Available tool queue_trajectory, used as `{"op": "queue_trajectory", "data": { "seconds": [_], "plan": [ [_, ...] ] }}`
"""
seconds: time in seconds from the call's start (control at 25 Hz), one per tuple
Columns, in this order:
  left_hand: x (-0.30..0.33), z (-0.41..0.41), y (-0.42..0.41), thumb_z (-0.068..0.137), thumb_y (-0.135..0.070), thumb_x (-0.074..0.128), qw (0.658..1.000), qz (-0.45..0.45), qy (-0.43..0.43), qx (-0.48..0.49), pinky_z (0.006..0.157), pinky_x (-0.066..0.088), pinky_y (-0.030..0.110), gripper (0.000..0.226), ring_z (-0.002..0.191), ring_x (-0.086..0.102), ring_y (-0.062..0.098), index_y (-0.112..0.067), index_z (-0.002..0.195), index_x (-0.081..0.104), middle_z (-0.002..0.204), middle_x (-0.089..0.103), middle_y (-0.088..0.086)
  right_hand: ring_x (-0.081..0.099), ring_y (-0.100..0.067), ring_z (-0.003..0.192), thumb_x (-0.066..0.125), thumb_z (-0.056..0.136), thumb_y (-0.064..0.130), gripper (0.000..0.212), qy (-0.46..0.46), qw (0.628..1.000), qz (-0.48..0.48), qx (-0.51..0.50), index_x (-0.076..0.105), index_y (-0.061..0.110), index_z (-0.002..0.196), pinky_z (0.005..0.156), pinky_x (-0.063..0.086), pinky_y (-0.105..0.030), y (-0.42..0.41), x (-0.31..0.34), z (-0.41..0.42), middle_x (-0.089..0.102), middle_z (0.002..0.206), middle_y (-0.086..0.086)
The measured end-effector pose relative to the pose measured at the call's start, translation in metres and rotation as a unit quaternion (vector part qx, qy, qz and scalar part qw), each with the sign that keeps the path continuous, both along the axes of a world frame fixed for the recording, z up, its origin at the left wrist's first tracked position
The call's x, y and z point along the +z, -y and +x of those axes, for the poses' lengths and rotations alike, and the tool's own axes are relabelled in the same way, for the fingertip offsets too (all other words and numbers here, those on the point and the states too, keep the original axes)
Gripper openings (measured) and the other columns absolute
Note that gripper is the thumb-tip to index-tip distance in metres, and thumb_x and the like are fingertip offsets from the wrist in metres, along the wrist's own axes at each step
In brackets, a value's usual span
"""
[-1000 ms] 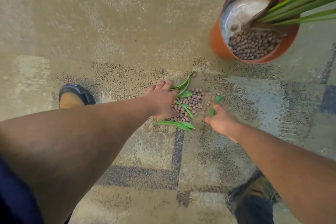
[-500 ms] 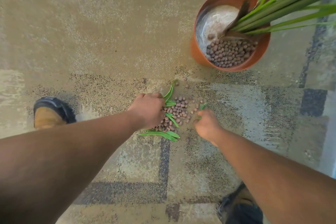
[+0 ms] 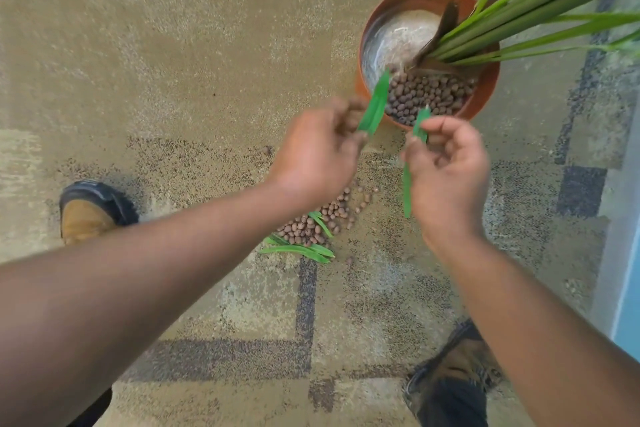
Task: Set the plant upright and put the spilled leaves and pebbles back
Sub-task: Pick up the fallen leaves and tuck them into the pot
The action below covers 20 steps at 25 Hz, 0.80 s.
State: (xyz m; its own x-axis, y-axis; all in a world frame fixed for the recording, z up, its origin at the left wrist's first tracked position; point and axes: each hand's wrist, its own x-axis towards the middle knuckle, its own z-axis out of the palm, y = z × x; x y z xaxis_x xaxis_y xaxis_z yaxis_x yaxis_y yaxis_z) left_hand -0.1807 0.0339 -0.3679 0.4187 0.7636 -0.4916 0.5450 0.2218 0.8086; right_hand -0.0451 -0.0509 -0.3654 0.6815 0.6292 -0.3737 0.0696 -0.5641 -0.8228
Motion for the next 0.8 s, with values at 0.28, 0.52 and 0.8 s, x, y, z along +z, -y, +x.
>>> {"op": "queue_trajectory", "data": {
  "seconds": [0.28,0.52,0.8],
  "plan": [
    [-0.015,0.07,-0.079,0.087,0.002,0.067,0.995,0.012,-0.059,0.083,0.08,0.062,0.038,0.023,0.089,0.072,0.018,-0.018,0.098,0.072,0.091,0.073,-0.001,0.067,-0.013,0.095,0.066,0.086,-0.004,0.033,0.012,0.99,-0.133,0.041,0.07,0.027,0.095,0.091,0.061,-0.042,-0.058,-0.012,0.037,0.069,0.097,0.007],
    [-0.026,0.084,-0.092,0.081,-0.006,0.083,0.992,-0.027,-0.075,0.093,0.076,0.064,0.038,0.024,0.087,0.07,0.016,-0.023,0.081,0.066,0.09,0.07,-0.005,0.074,-0.024,0.098,0.06,0.084,-0.012,0.035,-0.056,0.973,-0.088,-0.205,0.061,0.02,0.096,0.071,0.059,-0.028,-0.05,-0.011,0.065,0.071,0.103,-0.007],
    [-0.025,0.095,-0.094,0.085,-0.019,0.084,0.99,-0.012,-0.113,0.085,0.068,0.065,0.034,0.024,0.071,0.069,0.008,-0.021,0.066,0.07,0.077,0.071,-0.007,0.074,-0.015,0.091,0.05,0.086,-0.021,0.041,-0.086,0.982,-0.042,-0.162,0.064,0.013,0.104,0.071,0.062,-0.026,-0.074,-0.021,0.08,0.076,0.098,-0.003]
  ]
}}
